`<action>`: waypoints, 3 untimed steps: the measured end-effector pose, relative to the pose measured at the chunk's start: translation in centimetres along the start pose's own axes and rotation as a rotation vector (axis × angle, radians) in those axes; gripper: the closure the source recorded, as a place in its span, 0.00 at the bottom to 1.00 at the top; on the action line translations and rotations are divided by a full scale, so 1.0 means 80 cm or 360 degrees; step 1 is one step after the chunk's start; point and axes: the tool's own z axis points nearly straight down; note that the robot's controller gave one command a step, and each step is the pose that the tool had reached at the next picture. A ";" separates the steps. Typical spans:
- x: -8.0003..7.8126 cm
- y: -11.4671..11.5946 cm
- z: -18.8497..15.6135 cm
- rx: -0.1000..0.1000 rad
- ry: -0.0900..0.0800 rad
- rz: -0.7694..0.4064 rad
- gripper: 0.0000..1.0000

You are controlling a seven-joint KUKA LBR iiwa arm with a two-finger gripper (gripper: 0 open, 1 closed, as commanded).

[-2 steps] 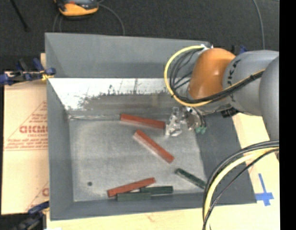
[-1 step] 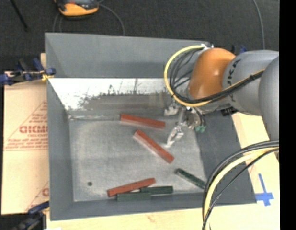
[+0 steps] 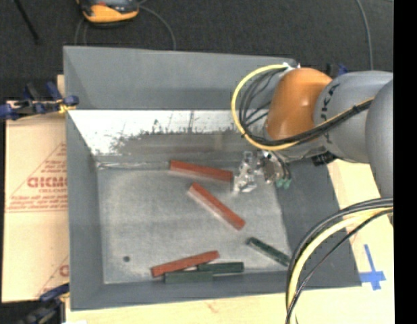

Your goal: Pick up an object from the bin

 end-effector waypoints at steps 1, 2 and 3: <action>-0.005 -0.001 0.001 0.0004 -0.0047 0.0000 0.00; 0.001 0.000 0.000 0.0001 0.0004 -0.0002 1.00; -0.006 -0.001 0.001 0.0004 -0.0047 -0.0001 0.00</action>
Offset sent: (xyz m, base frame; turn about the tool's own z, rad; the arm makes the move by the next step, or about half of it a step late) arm 0.0000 0.0000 0.0000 0.0000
